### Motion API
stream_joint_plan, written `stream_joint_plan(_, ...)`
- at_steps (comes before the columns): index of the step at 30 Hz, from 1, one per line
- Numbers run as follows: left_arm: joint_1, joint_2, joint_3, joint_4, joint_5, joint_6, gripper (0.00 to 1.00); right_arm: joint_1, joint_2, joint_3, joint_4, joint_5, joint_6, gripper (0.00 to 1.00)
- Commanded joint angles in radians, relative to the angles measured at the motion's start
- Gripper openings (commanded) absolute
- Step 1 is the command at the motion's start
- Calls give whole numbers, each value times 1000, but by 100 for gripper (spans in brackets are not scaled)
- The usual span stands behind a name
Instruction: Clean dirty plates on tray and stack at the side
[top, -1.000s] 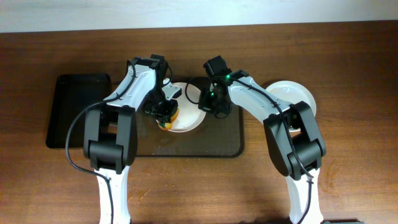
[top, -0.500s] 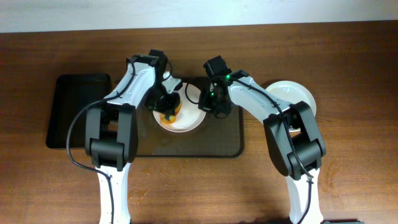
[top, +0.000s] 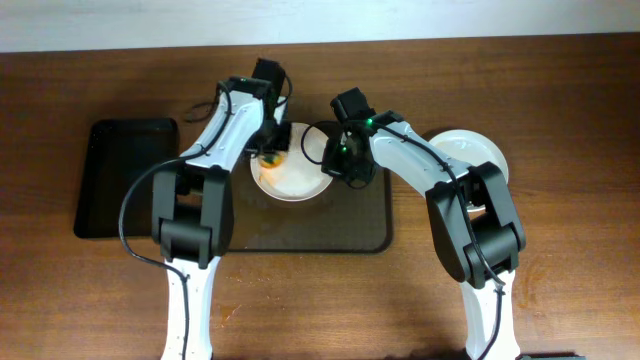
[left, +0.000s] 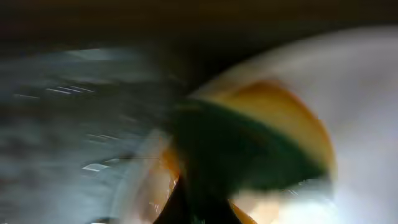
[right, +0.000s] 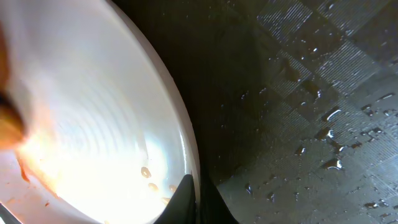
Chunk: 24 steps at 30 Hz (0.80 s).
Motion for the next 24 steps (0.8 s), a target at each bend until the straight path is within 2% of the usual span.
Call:
stream_joint_plan(1,38,111,35,1,-283,-95,1,6,34,-4,-19,27,-5,4)
stream_joint_plan(4,26,110,124,-89,-274,-94,0,6,34,-4,-26,27,-13,4)
stream_joint_plan(9,32,108,545,-444,-173,-78,1,6,34,-4,-25,17,-27,5)
stream_joint_plan(11,44,108,673,-525,-126,-44,0,6,34,-4,-18,18,-28,21)
stream_joint_plan(13,55,108,701,-540,-99,-32,1,6,34,-4,-2,25,-28,38)
stream_joint_plan(14,57,109,700,-541,-99,-32,1,6,34,-4,5,29,-27,45)
stream_joint_plan(15,57,113,695,-540,-99,-32,1,6,35,-4,12,37,-27,47)
stream_joint_plan(17,57,113,677,-525,-99,-32,0,6,51,-4,21,35,-27,46)
stream_joint_plan(18,57,113,674,-519,-99,-32,1,6,61,-4,21,27,-27,42)
stream_joint_plan(20,57,113,656,-492,-99,-33,1,6,74,-4,26,-12,-27,13)
stream_joint_plan(21,57,113,649,-489,-99,-33,0,6,72,-2,26,-13,-27,4)
stream_joint_plan(22,57,113,648,-489,-98,-33,0,4,70,5,21,-14,-31,4)
stream_joint_plan(24,57,114,647,-489,-99,-33,1,-9,42,35,-14,-35,-130,4)
